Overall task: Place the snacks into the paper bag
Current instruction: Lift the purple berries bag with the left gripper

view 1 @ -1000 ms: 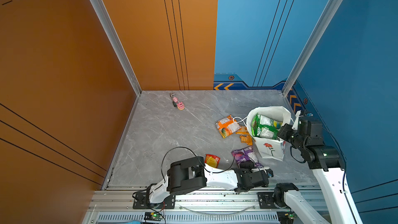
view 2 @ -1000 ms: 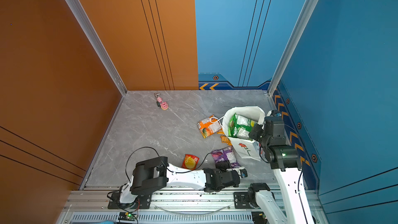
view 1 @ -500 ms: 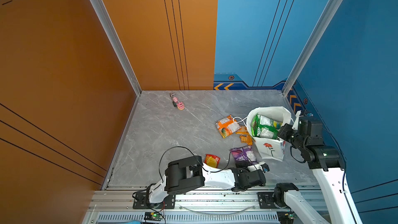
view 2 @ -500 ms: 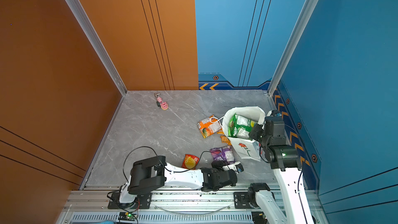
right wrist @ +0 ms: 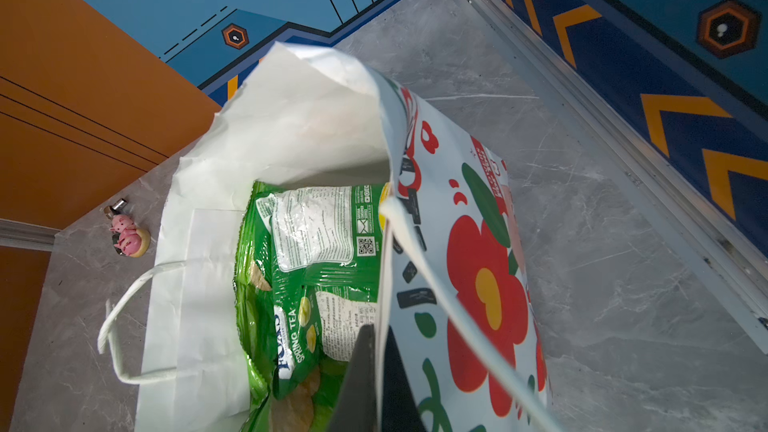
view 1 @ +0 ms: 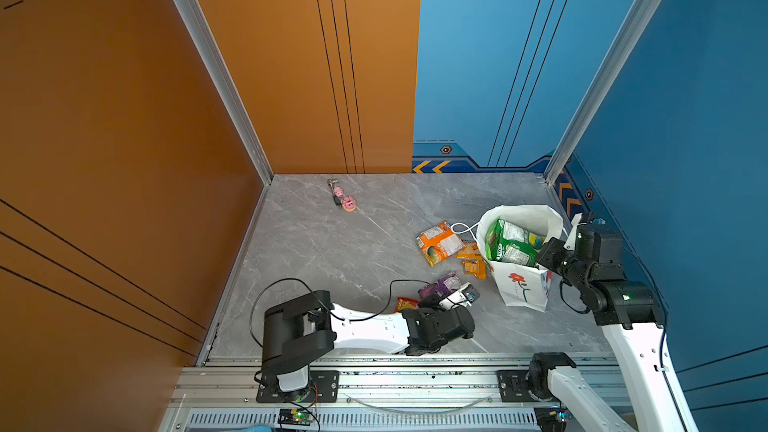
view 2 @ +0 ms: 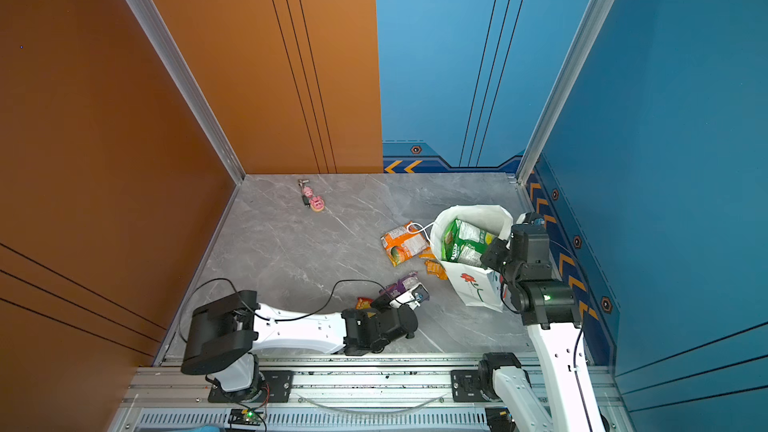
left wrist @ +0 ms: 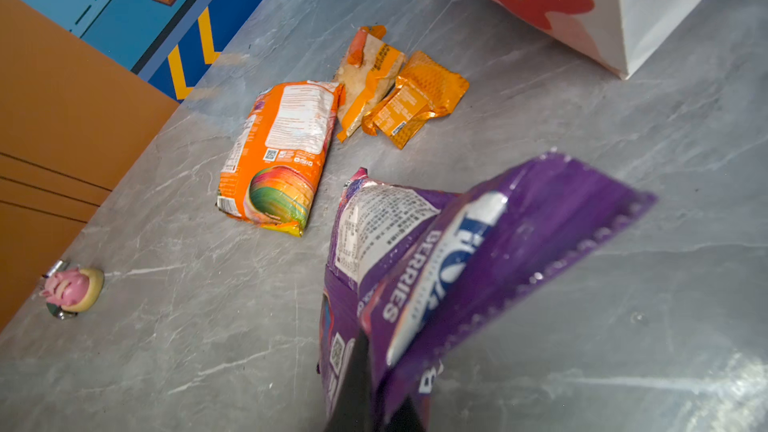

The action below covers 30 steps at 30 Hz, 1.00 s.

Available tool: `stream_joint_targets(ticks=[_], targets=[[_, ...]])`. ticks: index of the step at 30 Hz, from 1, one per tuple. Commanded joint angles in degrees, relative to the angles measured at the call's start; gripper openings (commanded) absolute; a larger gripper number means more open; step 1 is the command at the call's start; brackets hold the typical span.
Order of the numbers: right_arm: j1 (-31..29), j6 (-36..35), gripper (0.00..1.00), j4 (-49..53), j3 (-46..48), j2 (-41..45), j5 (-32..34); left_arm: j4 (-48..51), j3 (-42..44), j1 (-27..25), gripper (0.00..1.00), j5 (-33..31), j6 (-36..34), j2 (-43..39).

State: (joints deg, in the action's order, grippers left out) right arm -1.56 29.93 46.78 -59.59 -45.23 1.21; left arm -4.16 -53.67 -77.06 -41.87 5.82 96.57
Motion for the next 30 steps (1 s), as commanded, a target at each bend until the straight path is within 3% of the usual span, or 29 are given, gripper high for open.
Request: stream_joint_targets(ticks=[1, 10, 14, 18, 30], targets=[[0.34, 0.7, 0.0, -8.06, -0.2, 1.02, -0.83, -4.28, 2.98, 1.66, 0.0, 1.99, 5.87, -6.06], [0.16, 1.59, 0.0, -10.3, 0.36, -0.16, -5.97, -8.38, 9.9, 7.49, 0.0, 4.76, 13.44, -22.44], [-0.57, 1.62, 0.0, -10.65, 0.08, -0.91, -7.24, -5.91, 11.25, 10.32, 0.0, 2.15, 18.79, -30.07], [-1.74, 1.44, 0.0, -10.84, -0.68, -1.35, -7.81, -5.39, 11.55, 13.06, 0.0, 4.1, 21.84, -37.15], [-5.02, 2.1, 0.0, -11.61, -2.12, -2.95, -7.28, 0.78, 6.65, 18.04, 0.0, 11.54, 25.42, -41.87]])
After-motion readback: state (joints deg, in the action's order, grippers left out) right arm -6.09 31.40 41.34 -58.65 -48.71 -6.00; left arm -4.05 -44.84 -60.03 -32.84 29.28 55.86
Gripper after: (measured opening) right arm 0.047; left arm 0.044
